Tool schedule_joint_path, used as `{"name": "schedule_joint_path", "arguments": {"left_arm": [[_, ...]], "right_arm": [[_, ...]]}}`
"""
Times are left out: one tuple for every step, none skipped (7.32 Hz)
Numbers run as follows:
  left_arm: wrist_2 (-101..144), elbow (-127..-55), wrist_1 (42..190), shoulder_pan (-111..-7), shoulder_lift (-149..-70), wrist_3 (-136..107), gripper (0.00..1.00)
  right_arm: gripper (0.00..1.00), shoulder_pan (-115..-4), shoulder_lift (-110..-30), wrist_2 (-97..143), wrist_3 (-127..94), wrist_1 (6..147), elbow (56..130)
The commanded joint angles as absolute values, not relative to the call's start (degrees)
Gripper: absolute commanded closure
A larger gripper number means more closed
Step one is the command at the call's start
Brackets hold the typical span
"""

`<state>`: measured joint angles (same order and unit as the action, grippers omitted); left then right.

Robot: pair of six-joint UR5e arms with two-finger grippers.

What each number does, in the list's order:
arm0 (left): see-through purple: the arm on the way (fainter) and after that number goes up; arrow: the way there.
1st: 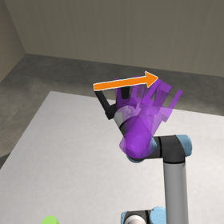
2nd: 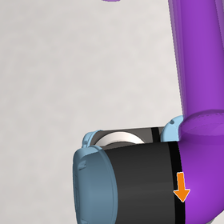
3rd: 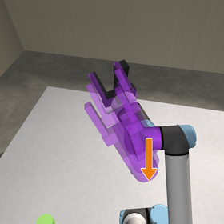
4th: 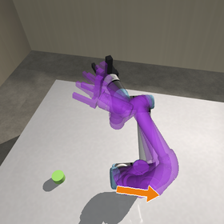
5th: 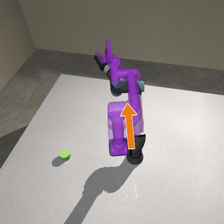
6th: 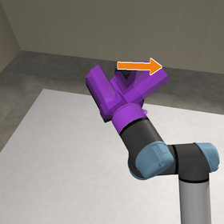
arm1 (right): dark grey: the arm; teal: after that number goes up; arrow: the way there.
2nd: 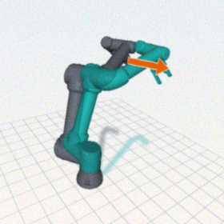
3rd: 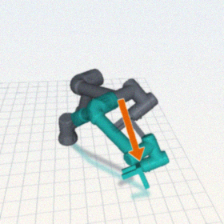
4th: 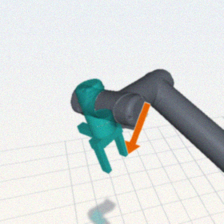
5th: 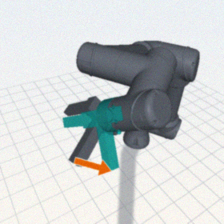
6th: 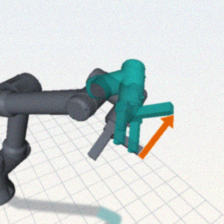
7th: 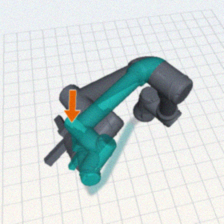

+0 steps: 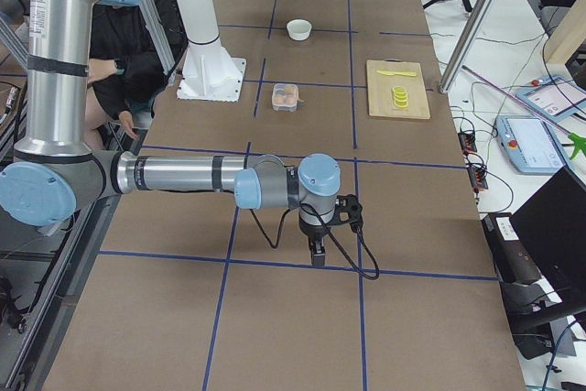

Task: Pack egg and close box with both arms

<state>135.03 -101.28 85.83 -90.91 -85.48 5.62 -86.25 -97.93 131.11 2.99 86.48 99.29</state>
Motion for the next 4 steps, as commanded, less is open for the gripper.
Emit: {"name": "schedule_joint_path", "arguments": {"left_arm": [[135.18, -101.43, 85.87, -90.97, -85.52, 5.63, 0.00], [135.18, -101.34, 85.87, -90.97, -85.52, 5.63, 0.00], [135.18, -101.60, 85.87, -90.97, -85.52, 5.63, 0.00], [135.18, -101.60, 85.87, -90.97, -85.52, 5.63, 0.00]], "right_arm": [[0.00, -86.22, -98.35, 131.22, 3.60, 86.04, 98.61], [0.00, -86.22, -98.61, 131.22, 3.69, 85.96, 98.61], [0.00, -86.22, -98.61, 131.66, 3.60, 85.96, 98.53], [0.00, -86.22, -98.61, 131.75, 3.60, 85.96, 98.53]]}}
